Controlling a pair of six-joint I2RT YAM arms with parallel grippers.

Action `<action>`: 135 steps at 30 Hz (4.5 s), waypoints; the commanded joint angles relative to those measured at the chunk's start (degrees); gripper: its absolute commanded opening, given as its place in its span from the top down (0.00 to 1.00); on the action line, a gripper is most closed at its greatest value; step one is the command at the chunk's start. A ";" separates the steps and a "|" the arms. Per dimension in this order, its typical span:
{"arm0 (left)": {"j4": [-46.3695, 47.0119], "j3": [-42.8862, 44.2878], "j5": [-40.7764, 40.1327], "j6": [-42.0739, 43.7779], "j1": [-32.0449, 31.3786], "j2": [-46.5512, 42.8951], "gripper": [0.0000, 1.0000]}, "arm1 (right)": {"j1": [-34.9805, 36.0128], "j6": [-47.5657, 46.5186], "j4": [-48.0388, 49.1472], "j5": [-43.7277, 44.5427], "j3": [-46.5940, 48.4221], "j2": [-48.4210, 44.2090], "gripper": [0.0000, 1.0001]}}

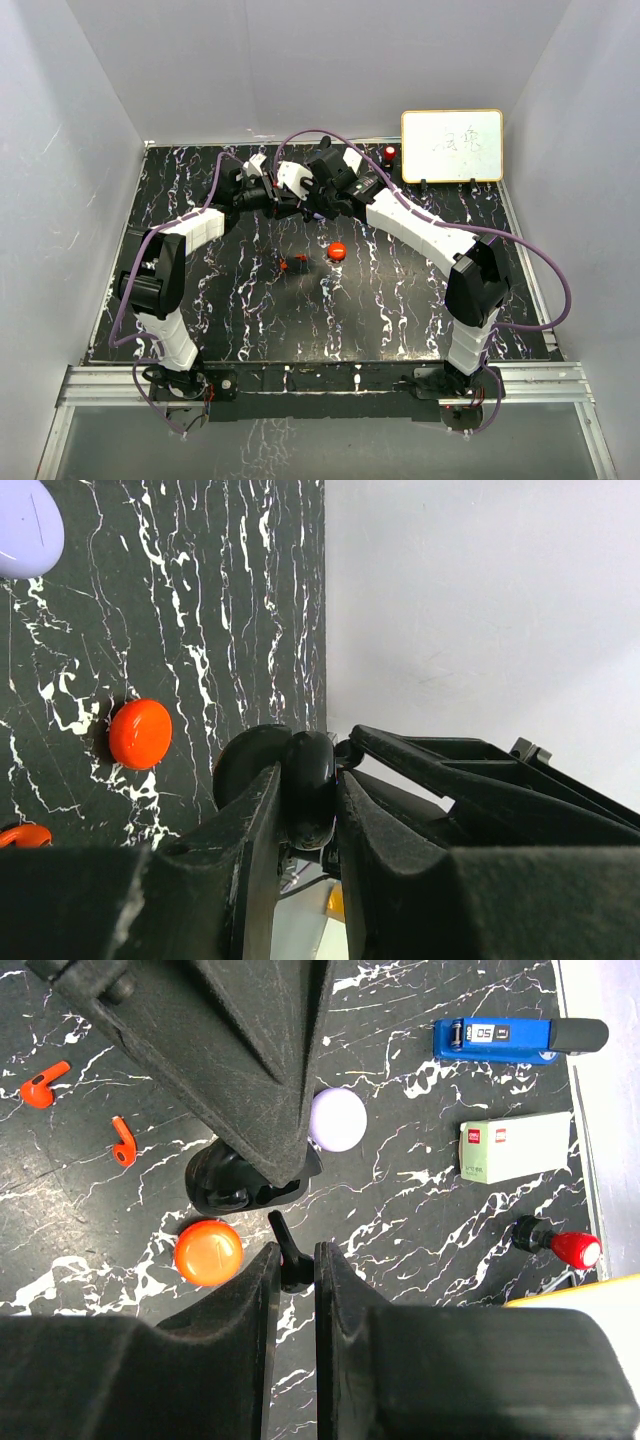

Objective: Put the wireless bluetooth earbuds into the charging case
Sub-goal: Place the earbud in the charging case, then adjust the earbud with the charging case.

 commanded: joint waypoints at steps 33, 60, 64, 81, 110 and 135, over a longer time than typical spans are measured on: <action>-2.67 3.33 1.64 1.92 -1.31 -2.79 1.00 | 0.17 0.50 1.84 -1.01 2.13 -2.45 1.00; -2.15 4.81 1.54 1.75 -1.31 -2.10 1.00 | 0.23 0.34 0.86 -1.90 2.43 -1.93 1.00; -1.60 4.80 1.98 1.67 -1.34 -2.02 1.00 | 0.19 0.47 0.77 -2.28 2.83 -1.59 1.00; 1.50 4.19 2.63 -0.46 -1.30 -1.51 1.00 | 0.22 1.35 0.24 -2.51 3.82 -0.79 0.96; 4.30 1.78 1.80 -2.07 -1.35 0.34 1.00 | 0.15 3.76 6.29 1.84 2.54 -6.34 0.49; 8.02 1.73 1.66 -6.56 -1.31 0.52 1.00 | -6.13 16.66 1.17 -8.47 3.16 -5.06 0.34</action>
